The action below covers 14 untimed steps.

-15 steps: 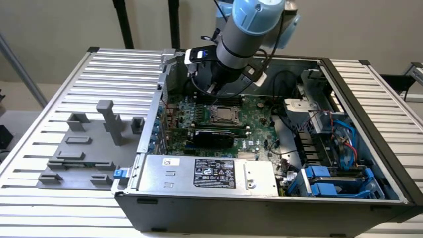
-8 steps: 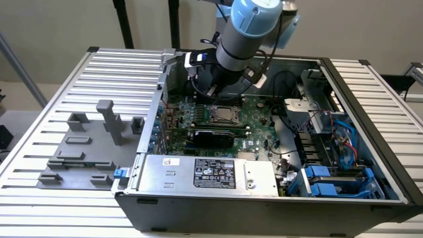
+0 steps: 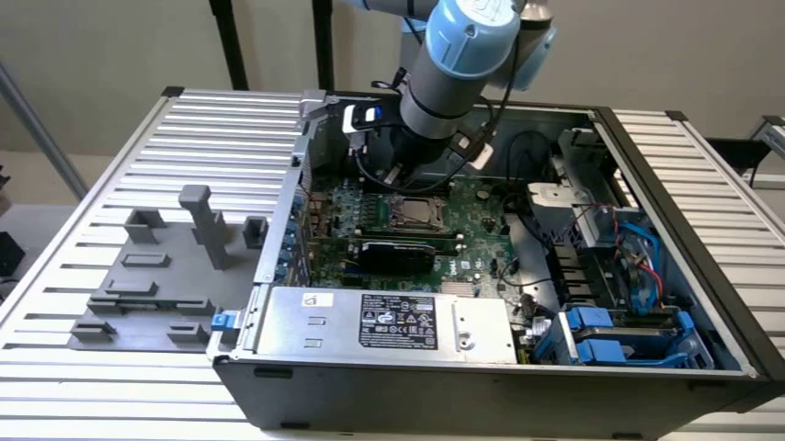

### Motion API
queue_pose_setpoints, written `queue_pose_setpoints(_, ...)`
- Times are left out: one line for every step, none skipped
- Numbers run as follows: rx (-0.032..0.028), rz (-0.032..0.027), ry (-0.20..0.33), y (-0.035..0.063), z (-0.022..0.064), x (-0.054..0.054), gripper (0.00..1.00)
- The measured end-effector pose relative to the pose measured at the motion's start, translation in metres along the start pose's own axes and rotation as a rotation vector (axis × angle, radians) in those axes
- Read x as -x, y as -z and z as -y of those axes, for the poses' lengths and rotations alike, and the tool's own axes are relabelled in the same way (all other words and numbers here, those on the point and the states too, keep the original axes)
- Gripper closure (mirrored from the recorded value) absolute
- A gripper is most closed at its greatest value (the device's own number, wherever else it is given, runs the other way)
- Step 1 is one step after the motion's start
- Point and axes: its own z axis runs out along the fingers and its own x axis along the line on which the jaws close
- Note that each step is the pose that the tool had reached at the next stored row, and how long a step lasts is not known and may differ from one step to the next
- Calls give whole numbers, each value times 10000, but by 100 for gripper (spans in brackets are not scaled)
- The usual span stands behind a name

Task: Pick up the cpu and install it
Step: 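Install the first cpu locking lever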

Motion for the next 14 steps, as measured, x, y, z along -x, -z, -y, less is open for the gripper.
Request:
queue_pose_setpoints(3, 4, 1, -10, 1, -5, 89)
queue_pose_setpoints(3, 6, 1, -18, 3, -11, 89)
queue_pose_setpoints(4, 6, 1, -25, 7, -18, 89)
queue_pose_setpoints(5, 7, 2, -30, 10, -25, 89)
queue_pose_setpoints(8, 14, 1, -33, 12, -28, 89)
queue_pose_setpoints(15, 25, -1, -36, 13, -31, 89)
queue_pose_setpoints(29, 46, -4, -38, 12, -32, 89)
queue_pose_setpoints(46, 70, -9, -40, 11, -32, 89)
queue_pose_setpoints(65, 101, -16, -41, 9, -33, 89)
queue_pose_setpoints(82, 127, -20, -42, 4, -36, 89)
queue_pose_setpoints(97, 150, -25, -44, -2, -40, 89)
queue_pose_setpoints(108, 166, -29, -45, -9, -45, 89)
queue_pose_setpoints(116, 179, -31, -46, -17, -51, 89)
queue_pose_setpoints(121, 187, -32, -47, -28, -59, 89)
